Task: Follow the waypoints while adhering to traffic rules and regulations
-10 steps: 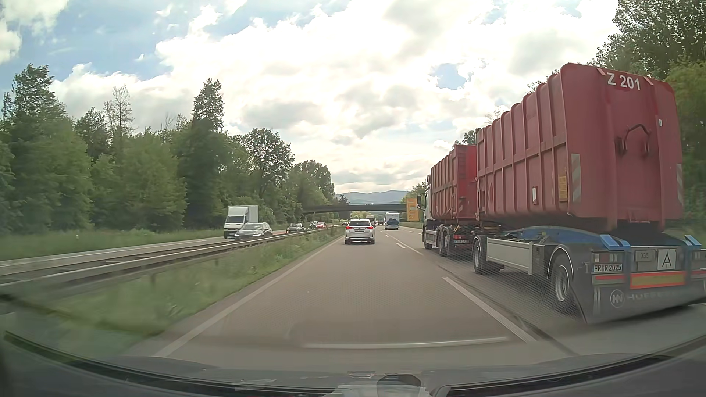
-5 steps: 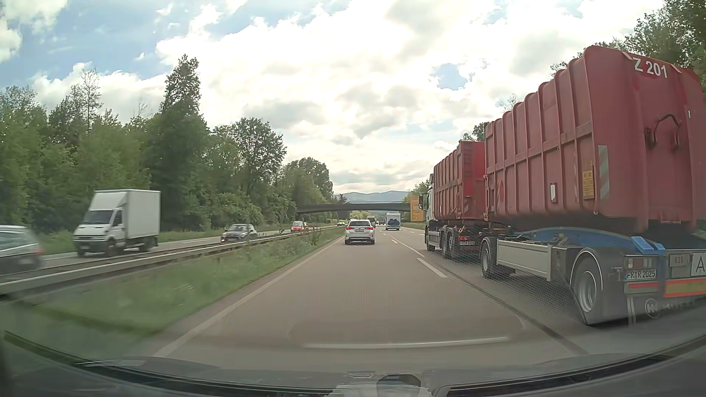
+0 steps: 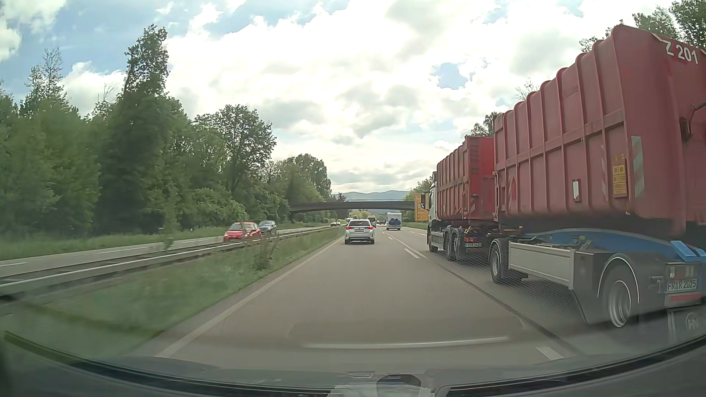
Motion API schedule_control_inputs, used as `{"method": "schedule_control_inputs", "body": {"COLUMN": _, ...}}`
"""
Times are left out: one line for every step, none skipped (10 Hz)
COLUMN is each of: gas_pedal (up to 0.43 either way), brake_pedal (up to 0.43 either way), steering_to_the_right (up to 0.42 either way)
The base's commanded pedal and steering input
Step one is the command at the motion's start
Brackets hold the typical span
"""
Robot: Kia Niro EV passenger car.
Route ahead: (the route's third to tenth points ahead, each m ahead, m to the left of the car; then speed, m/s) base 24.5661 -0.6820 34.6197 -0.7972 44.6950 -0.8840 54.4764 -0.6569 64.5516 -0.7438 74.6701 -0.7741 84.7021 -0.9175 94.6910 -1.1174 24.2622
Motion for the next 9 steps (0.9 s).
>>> {"method": "schedule_control_inputs", "body": {"gas_pedal": 0.177, "brake_pedal": 0.0, "steering_to_the_right": 0.0}}
{"method": "schedule_control_inputs", "body": {"gas_pedal": 0.177, "brake_pedal": 0.0, "steering_to_the_right": 0.0}}
{"method": "schedule_control_inputs", "body": {"gas_pedal": 0.177, "brake_pedal": 0.0, "steering_to_the_right": 0.0}}
{"method": "schedule_control_inputs", "body": {"gas_pedal": 0.177, "brake_pedal": 0.0, "steering_to_the_right": 0.0}}
{"method": "schedule_control_inputs", "body": {"gas_pedal": 0.177, "brake_pedal": 0.0, "steering_to_the_right": 0.0}}
{"method": "schedule_control_inputs", "body": {"gas_pedal": 0.177, "brake_pedal": 0.0, "steering_to_the_right": 0.0}}
{"method": "schedule_control_inputs", "body": {"gas_pedal": 0.177, "brake_pedal": 0.0, "steering_to_the_right": 0.0}}
{"method": "schedule_control_inputs", "body": {"gas_pedal": 0.177, "brake_pedal": 0.0, "steering_to_the_right": 0.0}}
{"method": "schedule_control_inputs", "body": {"gas_pedal": 0.177, "brake_pedal": 0.0, "steering_to_the_right": 0.0}}
